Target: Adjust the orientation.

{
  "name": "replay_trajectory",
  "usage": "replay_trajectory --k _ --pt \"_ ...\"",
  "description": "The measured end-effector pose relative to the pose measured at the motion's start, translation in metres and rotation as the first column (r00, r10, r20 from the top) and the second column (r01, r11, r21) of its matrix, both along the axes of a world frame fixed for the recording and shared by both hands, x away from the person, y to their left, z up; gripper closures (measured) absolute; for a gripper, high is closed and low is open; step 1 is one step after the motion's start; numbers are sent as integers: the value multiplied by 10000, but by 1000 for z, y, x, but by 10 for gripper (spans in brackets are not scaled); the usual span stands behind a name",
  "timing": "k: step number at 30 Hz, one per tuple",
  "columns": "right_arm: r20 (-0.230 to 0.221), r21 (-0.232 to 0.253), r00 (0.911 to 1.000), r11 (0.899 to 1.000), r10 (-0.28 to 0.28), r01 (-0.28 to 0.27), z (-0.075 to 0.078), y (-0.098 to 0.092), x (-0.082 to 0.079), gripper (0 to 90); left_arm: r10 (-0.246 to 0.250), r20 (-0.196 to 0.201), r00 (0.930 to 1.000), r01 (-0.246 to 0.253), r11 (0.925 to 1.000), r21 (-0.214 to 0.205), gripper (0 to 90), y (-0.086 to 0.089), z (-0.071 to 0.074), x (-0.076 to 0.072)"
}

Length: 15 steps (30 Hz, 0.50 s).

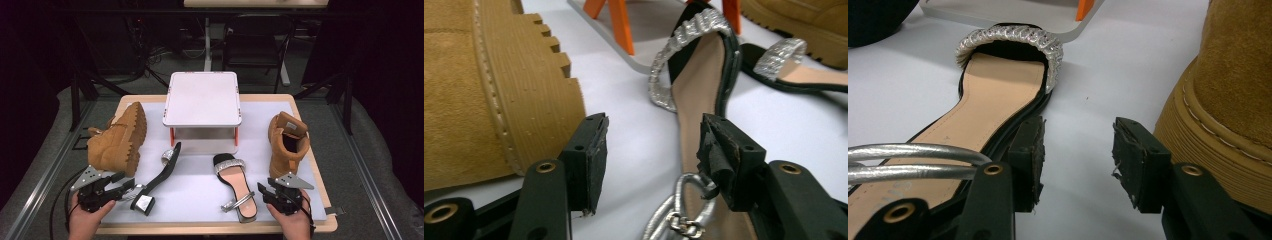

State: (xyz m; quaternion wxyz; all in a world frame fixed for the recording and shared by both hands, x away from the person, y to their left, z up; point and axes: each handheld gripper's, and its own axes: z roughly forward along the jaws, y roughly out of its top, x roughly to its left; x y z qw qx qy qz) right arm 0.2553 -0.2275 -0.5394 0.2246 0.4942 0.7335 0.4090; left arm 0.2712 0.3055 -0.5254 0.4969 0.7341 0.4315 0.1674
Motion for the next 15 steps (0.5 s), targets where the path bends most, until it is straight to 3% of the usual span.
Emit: replay_trajectory --k 7,10,15 --pt "-134 101 9999 9999 1 0 -1 0 0 535 -190 -113 9998 186 9993 -334 461 -3 6 -4" --pt "-140 168 9999 9999 15 -13 -1 0 1 530 -31 80 10000 34 9994 -347 460 -5 9 -6" --pt "-189 215 9998 9998 31 -27 -3 0 2 518 -372 -29 9993 370 9986 -387 458 -8 8 -6"
